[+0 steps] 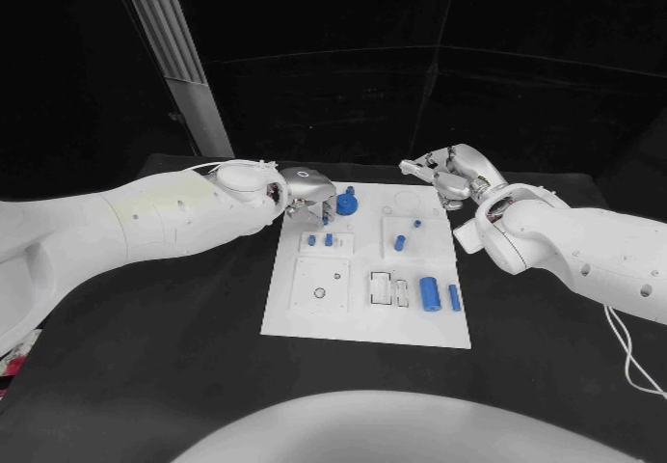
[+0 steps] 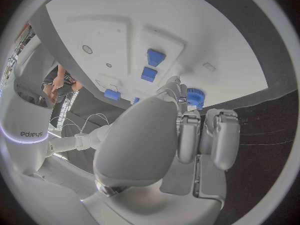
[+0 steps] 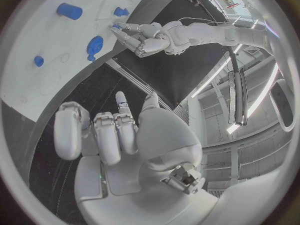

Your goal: Assemble the parts on the task board

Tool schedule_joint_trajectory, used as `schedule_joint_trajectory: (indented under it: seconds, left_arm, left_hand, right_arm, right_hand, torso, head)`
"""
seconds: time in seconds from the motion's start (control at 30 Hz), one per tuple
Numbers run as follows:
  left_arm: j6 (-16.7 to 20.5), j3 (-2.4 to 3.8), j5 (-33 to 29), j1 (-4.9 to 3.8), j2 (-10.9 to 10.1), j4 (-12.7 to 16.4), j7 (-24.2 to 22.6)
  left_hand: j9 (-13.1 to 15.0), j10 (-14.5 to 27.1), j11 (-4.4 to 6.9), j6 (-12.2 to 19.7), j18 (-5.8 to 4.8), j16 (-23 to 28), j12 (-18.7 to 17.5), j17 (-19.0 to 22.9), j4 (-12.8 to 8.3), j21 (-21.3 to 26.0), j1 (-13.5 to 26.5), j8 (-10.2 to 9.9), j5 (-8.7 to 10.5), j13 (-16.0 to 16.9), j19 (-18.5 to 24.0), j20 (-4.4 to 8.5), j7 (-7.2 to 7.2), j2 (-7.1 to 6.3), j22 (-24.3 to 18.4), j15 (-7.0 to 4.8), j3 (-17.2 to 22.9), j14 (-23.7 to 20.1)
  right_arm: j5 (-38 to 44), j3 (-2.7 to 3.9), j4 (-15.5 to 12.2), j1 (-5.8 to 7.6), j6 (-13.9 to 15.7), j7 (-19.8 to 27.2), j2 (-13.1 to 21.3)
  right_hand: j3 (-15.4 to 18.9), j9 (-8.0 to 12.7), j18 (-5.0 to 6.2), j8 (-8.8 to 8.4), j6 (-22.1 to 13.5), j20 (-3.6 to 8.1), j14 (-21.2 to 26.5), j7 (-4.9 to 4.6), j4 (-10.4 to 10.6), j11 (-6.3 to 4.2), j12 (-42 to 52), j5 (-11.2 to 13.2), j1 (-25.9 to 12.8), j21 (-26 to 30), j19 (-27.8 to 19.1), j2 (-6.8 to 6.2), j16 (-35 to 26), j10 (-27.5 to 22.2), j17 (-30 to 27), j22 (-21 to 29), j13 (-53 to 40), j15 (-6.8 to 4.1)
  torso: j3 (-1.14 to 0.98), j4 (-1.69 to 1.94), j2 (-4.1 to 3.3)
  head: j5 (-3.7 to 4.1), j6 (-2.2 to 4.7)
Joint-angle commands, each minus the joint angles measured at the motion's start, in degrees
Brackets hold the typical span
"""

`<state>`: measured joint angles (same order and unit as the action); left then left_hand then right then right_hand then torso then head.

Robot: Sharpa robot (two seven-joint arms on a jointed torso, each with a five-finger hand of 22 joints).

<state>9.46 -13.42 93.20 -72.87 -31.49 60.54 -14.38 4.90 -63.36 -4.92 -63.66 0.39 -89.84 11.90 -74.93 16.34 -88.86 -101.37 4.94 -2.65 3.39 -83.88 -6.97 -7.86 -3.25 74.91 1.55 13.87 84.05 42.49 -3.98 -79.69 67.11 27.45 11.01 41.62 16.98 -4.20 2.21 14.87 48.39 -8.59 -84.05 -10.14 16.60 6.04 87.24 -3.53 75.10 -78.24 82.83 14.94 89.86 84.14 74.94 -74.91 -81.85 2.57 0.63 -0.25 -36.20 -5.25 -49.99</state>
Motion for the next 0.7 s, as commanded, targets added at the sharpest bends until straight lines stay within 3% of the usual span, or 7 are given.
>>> schedule_joint_trajectory:
  seconds: [0.03,0.7]
  left_arm:
    - [-0.3,-0.06,0.2,0.06,-0.1,-0.1,0.4]
    - [-1.3,-0.06,0.2,0.24,0.7,-1.0,0.2]
  left_hand:
    - [0.0,-0.4,0.15,-0.2,-0.03,-0.2,-0.4,-15.1,0.1,0.1,-0.2,0.3,-0.15,0.1,-5.2,-0.32,0.06,0.39,14.6,0.21,0.3,6.0]
    - [0.0,-0.4,0.14,-0.1,0.04,-0.2,-0.5,-15.1,0.1,0.3,-0.1,0.2,-0.14,0.1,-5.0,-0.3,0.02,0.27,14.5,0.21,0.4,6.0]
  right_arm:
    - [-0.1,0.03,0.0,0.08,-0.4,0.3,0.0]
    - [-0.1,0.03,-0.1,0.08,-0.3,0.2,0.1]
  right_hand:
    - [0.3,0.1,0.88,0.02,-0.2,0.18,-6.0,0.06,0.0,-0.31,-0.2,-0.3,0.2,0.3,-0.4,0.5,0.1,2.3,15.1,-10.0,-4.8,-0.37]
    - [0.3,0.1,0.88,0.02,-0.2,0.18,-6.0,0.06,0.0,-0.31,-0.2,-0.3,0.2,0.3,-0.4,0.5,0.1,2.3,15.1,-10.0,-4.8,-0.37]
  torso:
    - [-0.01,-0.05,-0.01]
    - [0.01,-0.03,-0.05]
  head:
    - [0.08,-0.01]
    - [0.2,-0.01]
